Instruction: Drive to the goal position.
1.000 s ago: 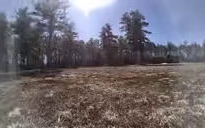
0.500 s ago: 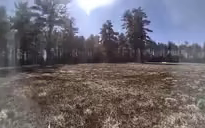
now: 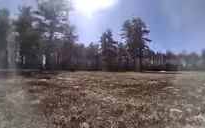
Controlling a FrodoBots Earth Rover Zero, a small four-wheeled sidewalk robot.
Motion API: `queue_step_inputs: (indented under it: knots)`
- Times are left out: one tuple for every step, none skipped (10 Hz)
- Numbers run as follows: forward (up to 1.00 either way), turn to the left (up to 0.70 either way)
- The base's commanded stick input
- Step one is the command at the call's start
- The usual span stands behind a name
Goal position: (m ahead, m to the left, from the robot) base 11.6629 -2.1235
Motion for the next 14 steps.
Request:
queue_step_inputs:
  knots:
    - [0.5,0.0]
    - [0.5,0.0]
    - [0.5,0.0]
    - [0.5,0.0]
    - [0.5,0.0]
    - [0.5,0.0]
    - [0.5,0.0]
    - [0.5,0.0]
    - [0.5,0.0]
    - [0.5,0.0]
    - [0.5,-0.08]
    - [0.5,-0.21]
    - [0.5,-0.42]
    - [0.5,-0.5]
